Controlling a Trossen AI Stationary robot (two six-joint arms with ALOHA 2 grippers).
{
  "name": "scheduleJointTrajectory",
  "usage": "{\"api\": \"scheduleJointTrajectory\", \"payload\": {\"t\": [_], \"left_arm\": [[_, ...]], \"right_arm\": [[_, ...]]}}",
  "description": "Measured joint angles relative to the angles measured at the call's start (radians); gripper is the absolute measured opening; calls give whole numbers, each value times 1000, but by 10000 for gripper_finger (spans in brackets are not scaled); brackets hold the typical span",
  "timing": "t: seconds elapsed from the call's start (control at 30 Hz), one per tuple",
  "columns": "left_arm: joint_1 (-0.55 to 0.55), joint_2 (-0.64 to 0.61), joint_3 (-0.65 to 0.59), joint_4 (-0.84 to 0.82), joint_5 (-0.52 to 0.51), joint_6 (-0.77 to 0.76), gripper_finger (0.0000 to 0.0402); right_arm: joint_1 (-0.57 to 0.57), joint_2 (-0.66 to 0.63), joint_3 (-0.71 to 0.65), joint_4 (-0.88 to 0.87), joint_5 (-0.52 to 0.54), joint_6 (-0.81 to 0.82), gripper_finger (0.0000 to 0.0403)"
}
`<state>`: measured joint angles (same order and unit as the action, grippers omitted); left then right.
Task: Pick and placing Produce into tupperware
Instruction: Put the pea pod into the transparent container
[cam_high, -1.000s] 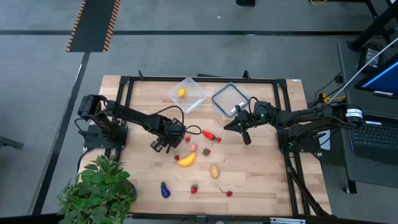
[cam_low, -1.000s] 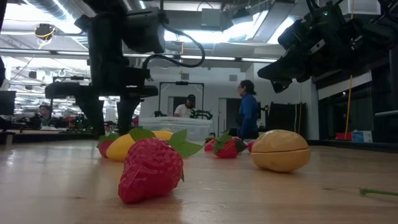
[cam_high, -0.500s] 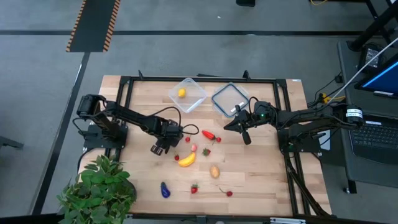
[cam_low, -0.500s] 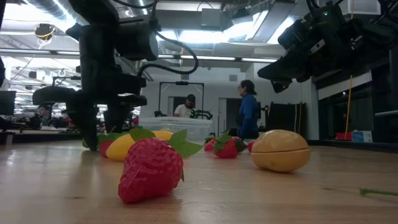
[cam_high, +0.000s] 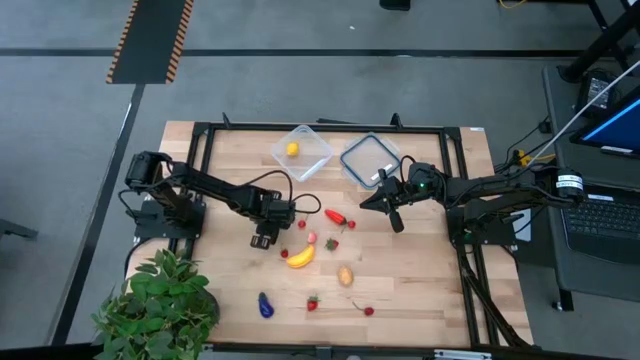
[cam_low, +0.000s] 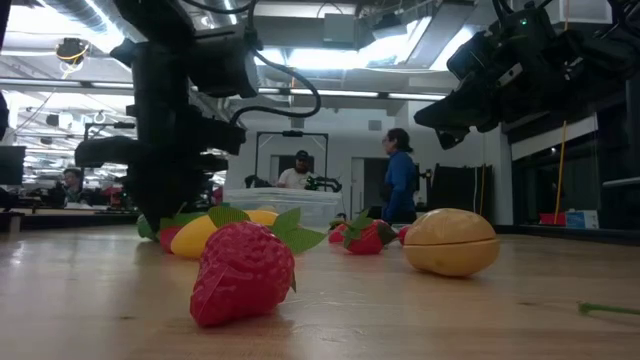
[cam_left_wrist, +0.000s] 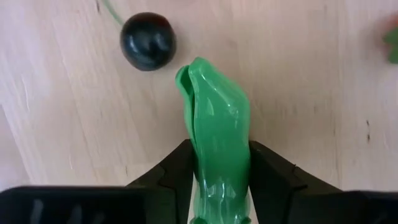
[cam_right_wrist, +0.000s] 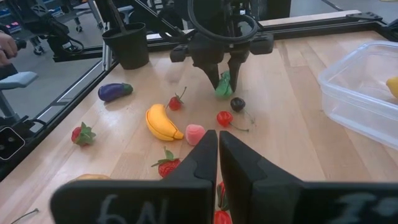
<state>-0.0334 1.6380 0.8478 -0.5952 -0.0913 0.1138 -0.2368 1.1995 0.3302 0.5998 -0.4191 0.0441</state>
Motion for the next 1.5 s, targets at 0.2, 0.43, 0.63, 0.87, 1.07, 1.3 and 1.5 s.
{"api": "scheduleJointTrajectory", "payload": {"t": [0.2,0.43,0.63,0.87,1.07,1.3,1.5], "left_arm": [[2,-1,48,-1,-12,-22,116],[18,-115,52,-63,-3,-92,116],[28,-318,50,-63,-57,-142,116],[28,-573,-75,118,-76,-191,116],[28,-738,-270,375,-76,-191,116],[27,-866,-503,726,19,-190,116],[27,-879,-635,908,54,-239,116]], "right_arm": [[0,0,0,-1,0,0,21],[0,0,0,-23,0,1,21],[0,0,0,-45,0,0,21],[0,0,0,-45,0,0,21],[0,0,0,-45,0,4,21],[0,0,0,-44,0,5,21],[0,0,0,-44,0,5,21]]}}
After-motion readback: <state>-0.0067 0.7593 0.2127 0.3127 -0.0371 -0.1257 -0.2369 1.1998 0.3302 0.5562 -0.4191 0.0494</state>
